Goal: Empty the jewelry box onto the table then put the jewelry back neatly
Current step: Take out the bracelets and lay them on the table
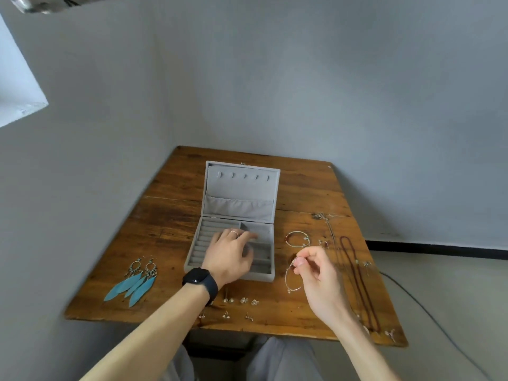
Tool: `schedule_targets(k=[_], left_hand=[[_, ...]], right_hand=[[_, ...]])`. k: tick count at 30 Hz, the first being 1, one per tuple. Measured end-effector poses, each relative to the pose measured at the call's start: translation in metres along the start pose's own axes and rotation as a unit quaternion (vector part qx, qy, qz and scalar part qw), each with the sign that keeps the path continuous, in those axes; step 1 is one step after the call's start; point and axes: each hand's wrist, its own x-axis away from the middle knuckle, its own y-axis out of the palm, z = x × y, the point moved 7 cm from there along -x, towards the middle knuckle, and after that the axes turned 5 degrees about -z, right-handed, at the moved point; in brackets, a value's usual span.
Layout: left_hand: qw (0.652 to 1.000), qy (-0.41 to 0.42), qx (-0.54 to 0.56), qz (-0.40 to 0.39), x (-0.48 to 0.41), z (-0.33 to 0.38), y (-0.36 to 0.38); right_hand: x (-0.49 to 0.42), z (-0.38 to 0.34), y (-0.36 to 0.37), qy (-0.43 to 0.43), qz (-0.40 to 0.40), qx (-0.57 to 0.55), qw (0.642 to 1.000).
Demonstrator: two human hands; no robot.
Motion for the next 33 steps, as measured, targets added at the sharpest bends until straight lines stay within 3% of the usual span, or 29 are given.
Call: schedule_targets(k=[5,9,11,14,17,25,29,33], left_hand=[[0.999,0.005,-0.014,-0.043,-0.011,0.032,0.012],[0.996,0.032,0.067,-0.054,-0.003,0.057,0.018],[0.996,0.05,0.052,-0.062,0.006,0.073,0.026],[1.0,-0.031,-0.001,0.003,0.008,0.068,0.024],[0.993,-0.115,-0.012,-0.034,0.006,0.053,0.026],[0.989,-0.131,-0.003,-0.064,-0.007,0.051,0.013],[0.991,-0.115,-0.051,-0.053,-0.006,0.06,0.011],[0.987,-0.103,-0.077,-0.094,-0.008,0.064,0.021]], right_hand=[[0.021,0.014,-0.02,0.035,0.026,-0.037,0.998],[0.033,0.02,-0.039,0.05,0.044,-0.057,0.996],[0.036,0.022,-0.048,0.054,0.053,-0.071,0.995],[0.04,0.024,-0.056,0.065,0.06,-0.072,0.993],[0.047,0.028,-0.058,0.073,0.063,-0.073,0.993],[0.063,0.037,-0.058,0.093,0.076,-0.069,0.99],[0.062,0.039,-0.057,0.102,0.083,-0.053,0.99],[0.051,0.032,-0.046,0.101,0.075,-0.035,0.992]])
